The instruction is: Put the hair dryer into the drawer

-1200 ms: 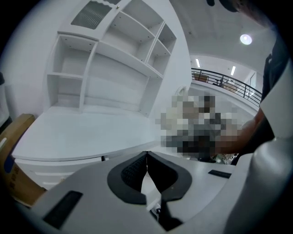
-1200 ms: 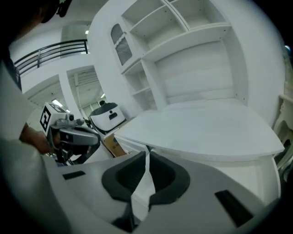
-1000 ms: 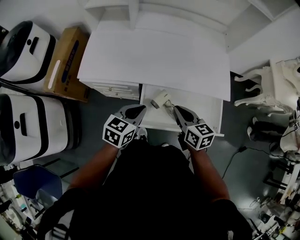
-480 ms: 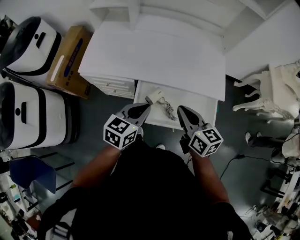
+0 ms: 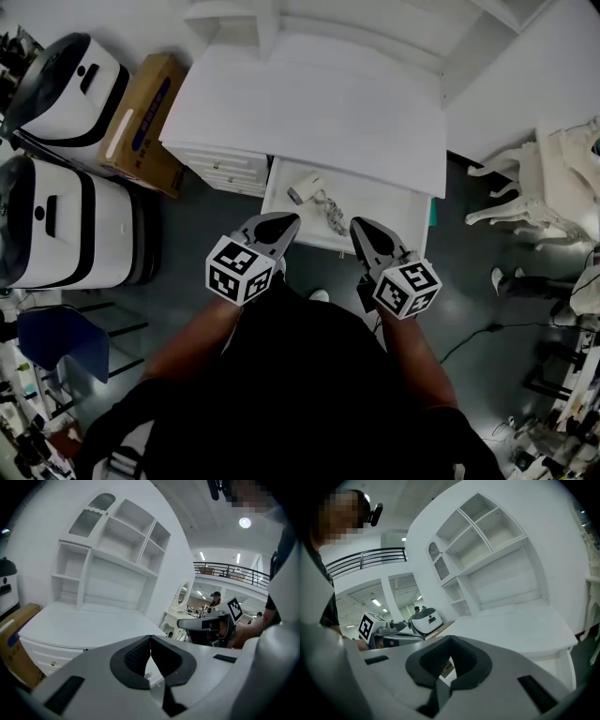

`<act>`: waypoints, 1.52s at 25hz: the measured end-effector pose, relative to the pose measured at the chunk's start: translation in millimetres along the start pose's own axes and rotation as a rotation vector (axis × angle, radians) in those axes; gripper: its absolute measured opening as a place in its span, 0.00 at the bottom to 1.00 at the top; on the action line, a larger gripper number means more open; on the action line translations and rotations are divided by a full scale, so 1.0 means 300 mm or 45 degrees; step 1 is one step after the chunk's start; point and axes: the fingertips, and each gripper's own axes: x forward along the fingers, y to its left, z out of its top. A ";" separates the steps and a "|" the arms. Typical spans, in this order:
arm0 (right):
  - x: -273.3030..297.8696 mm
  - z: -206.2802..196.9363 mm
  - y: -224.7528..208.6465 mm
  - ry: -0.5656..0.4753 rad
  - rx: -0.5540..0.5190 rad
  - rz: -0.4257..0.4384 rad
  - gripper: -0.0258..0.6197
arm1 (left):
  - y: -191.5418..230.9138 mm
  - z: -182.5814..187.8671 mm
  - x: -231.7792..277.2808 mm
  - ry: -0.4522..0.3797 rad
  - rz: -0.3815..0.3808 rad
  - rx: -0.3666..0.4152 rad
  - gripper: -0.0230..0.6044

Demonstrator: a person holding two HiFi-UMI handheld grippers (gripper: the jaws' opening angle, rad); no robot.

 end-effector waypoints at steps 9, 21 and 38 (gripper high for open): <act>-0.070 -0.048 0.023 -0.003 0.027 0.024 0.08 | -0.072 -0.009 -0.028 -0.013 0.014 0.005 0.05; -0.146 -0.093 0.040 0.017 0.017 0.060 0.08 | -0.163 -0.047 -0.034 0.000 0.021 0.018 0.05; -0.163 -0.122 0.052 0.031 0.002 0.076 0.08 | -0.206 -0.072 -0.047 0.025 0.034 0.071 0.05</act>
